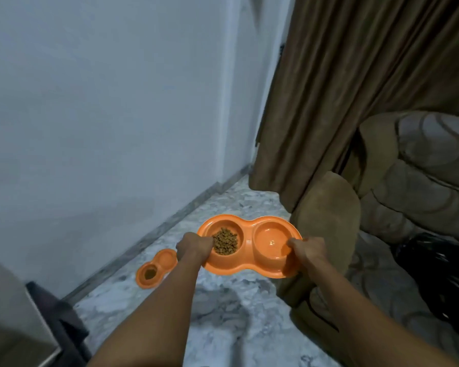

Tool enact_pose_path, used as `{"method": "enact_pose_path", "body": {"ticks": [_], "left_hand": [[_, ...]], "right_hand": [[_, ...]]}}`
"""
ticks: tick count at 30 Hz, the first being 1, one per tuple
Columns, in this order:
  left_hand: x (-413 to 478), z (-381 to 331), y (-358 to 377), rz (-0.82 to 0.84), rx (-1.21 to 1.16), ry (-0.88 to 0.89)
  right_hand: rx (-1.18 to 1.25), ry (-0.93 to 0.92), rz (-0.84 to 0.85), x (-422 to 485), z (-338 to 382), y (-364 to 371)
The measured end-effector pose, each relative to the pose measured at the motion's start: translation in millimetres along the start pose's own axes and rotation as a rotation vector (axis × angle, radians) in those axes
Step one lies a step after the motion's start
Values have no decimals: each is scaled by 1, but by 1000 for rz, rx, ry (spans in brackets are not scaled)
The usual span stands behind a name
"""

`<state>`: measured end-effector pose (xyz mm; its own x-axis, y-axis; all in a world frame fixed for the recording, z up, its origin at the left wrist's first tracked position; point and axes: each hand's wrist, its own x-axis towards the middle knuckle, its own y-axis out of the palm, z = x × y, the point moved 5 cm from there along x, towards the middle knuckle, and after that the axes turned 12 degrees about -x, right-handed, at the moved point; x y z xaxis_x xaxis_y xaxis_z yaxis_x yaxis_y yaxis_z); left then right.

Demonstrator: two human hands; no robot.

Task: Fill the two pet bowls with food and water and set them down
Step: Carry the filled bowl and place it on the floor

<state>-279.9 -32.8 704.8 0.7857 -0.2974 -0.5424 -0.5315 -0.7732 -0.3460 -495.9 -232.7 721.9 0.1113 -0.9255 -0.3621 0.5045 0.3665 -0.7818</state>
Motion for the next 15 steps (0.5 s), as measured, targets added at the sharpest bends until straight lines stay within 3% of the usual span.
{"method": "enact_pose_path", "body": {"ticks": [15], "left_hand": [[137,25,-23,-351,-190,-260]], "right_hand": [[-205,-264,269,114,160,133]]}}
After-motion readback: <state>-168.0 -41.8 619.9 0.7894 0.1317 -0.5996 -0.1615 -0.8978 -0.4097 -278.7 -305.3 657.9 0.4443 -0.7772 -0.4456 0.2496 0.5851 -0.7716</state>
